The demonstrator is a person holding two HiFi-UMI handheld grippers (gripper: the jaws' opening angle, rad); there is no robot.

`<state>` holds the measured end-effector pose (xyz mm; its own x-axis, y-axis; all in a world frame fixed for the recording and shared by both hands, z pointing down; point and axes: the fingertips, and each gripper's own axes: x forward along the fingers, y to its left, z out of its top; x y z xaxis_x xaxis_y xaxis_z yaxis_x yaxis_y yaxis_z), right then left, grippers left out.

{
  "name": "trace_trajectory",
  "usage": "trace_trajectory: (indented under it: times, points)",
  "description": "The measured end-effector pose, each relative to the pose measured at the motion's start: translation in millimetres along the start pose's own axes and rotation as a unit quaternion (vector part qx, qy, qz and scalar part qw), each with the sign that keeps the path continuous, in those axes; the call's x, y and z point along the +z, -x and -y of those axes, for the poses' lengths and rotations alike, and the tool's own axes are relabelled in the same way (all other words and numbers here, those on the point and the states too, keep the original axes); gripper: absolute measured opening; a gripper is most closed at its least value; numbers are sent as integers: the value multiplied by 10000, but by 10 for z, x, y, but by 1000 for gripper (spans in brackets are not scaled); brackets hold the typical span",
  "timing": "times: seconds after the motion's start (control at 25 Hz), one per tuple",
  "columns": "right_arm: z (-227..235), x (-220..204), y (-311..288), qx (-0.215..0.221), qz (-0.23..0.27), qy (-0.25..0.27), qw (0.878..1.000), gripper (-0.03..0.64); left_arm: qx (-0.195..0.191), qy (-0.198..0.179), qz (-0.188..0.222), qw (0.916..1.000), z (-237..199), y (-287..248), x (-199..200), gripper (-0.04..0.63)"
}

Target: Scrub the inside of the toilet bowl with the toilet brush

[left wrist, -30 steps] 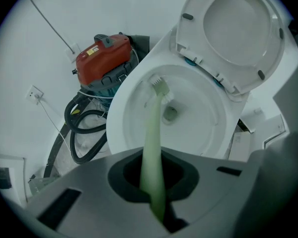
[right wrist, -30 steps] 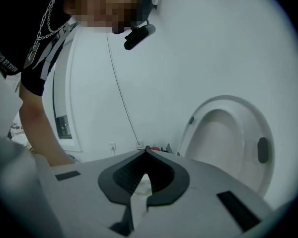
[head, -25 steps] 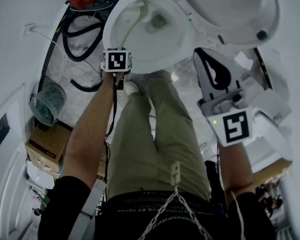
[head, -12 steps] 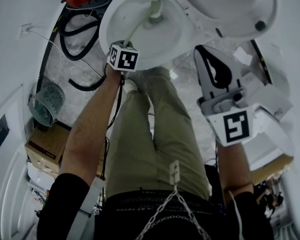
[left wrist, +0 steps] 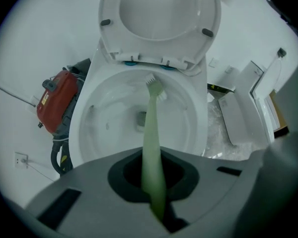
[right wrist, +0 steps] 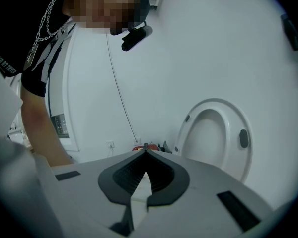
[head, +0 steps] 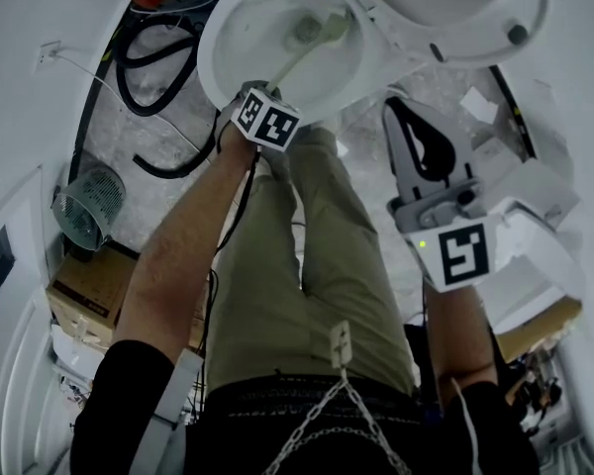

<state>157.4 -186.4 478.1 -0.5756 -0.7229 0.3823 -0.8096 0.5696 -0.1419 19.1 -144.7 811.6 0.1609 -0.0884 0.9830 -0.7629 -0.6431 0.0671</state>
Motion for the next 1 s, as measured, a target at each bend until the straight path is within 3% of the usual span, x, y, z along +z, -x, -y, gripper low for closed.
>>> trace_trajectory:
  times: [0.36, 1.0]
  points:
    - [-312, 55, 39, 10, 53, 32, 10000, 3, -155, -768, -249, 9966, 407, 70, -458, 2]
    - [-832, 107, 53, 116, 137, 101, 9998, 3, -105, -1204, -538, 9912, 367, 256, -1046, 2]
